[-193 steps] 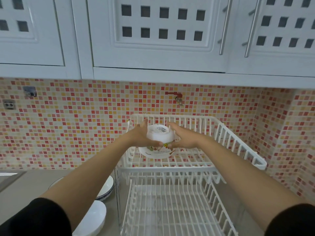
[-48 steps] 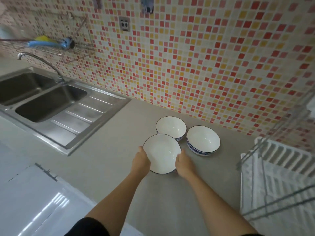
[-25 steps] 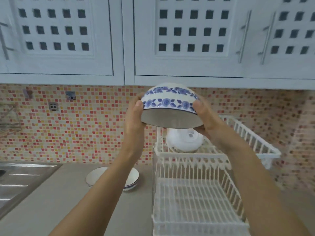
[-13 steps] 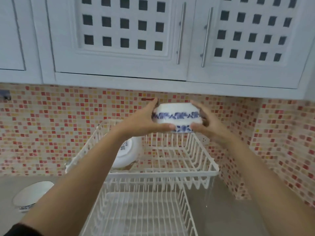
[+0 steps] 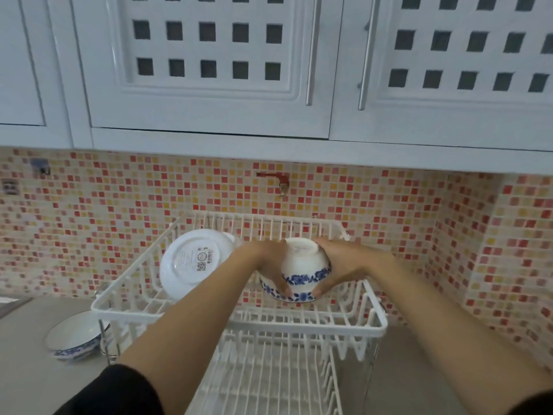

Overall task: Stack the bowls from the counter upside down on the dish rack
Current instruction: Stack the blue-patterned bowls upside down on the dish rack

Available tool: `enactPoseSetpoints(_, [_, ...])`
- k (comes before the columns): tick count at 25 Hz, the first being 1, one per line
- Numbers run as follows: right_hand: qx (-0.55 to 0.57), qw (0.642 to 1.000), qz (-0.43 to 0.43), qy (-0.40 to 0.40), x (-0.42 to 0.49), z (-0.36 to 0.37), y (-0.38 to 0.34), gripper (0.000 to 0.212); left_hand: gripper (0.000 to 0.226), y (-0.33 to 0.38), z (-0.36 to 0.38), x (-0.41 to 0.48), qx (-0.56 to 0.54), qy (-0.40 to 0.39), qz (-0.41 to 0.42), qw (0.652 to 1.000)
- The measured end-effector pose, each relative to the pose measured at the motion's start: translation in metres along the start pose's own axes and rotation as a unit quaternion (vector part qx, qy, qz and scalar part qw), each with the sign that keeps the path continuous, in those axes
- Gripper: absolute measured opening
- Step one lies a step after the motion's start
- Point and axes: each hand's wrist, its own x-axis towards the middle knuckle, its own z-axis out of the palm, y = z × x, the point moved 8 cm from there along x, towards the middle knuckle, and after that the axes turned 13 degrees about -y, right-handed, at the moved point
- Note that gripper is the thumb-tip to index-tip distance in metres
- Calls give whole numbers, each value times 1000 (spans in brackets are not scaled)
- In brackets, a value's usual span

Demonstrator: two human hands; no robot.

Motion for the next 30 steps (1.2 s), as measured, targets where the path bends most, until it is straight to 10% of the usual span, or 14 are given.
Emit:
enactPoseSetpoints(10, [-57, 996, 61, -17, -4, -1, -11, 114, 129, 2, 2, -8, 20, 12, -32, 999])
enactPoseSetpoints(15, [-57, 993, 57, 81, -30, -51, -59, 94, 75, -12, -47, -70, -8, 183, 35, 983])
enactPoseSetpoints(22, [62, 964, -47, 254, -12, -59, -239, 56, 37, -166, -47, -190, -118, 368, -45, 921])
enactPoseSetpoints(30, [221, 950, -34, 220, 97, 17, -411, 53, 20, -365, 45, -254, -160, 310, -158, 924])
